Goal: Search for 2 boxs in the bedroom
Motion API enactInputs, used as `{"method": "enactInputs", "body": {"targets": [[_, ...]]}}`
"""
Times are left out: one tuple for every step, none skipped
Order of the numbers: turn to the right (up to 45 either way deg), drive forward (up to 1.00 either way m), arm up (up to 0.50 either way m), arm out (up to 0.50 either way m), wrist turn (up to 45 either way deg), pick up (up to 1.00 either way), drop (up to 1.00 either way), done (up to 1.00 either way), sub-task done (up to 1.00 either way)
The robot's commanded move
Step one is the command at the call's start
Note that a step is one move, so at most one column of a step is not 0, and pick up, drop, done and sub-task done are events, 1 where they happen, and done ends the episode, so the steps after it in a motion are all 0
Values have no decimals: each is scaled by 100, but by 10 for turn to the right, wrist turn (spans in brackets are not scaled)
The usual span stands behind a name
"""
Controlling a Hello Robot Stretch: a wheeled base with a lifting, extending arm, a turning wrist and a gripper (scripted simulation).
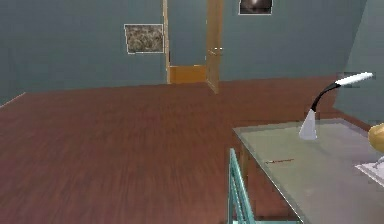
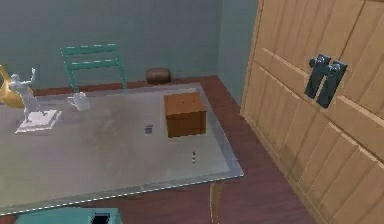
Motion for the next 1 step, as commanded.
{"method": "enactInputs", "body": {"targets": [[0, 10, 0, 0, 0, 0, 0, 0, 0]]}}
